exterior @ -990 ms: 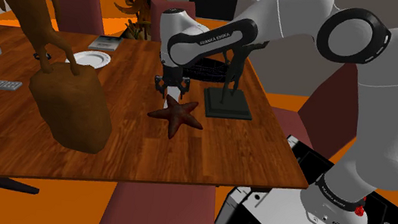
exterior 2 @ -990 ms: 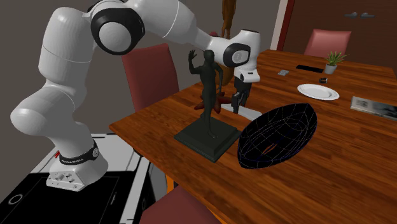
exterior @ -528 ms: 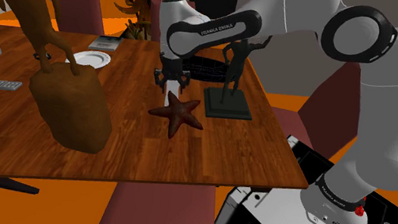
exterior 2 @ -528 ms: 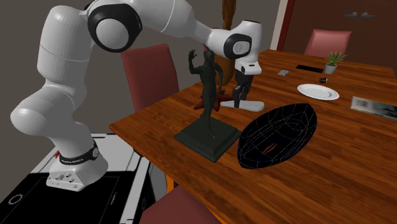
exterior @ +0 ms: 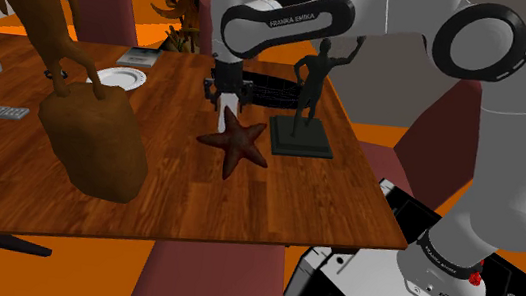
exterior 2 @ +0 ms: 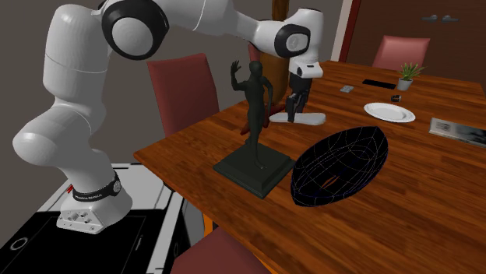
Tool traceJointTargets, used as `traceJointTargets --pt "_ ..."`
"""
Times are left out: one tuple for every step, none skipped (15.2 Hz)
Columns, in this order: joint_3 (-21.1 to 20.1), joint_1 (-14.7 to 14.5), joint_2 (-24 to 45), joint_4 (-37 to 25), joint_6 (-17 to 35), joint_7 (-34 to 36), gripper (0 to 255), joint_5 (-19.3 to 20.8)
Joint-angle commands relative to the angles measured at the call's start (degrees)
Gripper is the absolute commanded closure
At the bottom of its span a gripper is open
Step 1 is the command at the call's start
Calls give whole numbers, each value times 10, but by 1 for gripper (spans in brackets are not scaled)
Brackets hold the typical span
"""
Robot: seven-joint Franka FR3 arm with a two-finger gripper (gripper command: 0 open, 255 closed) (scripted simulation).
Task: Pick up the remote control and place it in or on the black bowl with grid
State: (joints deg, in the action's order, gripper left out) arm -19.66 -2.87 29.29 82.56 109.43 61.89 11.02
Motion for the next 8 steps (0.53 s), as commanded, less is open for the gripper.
traceJointTargets --pt "-1 0 -4 -11 -14 -1 255 -2" --pt "-1 -1 -5 -17 -21 -2 255 -2" --pt "-2 -1 -6 -23 -28 -3 255 -3" --pt "-2 -1 -7 -29 -35 -3 255 -4" --pt "-2 -2 -8 -35 -42 -4 255 -4" --pt "-3 -2 -9 -41 -49 -4 255 -5" --pt "-3 -3 -10 -48 -57 -5 255 -5" --pt "-3 -3 -11 -55 -64 -5 255 -5"
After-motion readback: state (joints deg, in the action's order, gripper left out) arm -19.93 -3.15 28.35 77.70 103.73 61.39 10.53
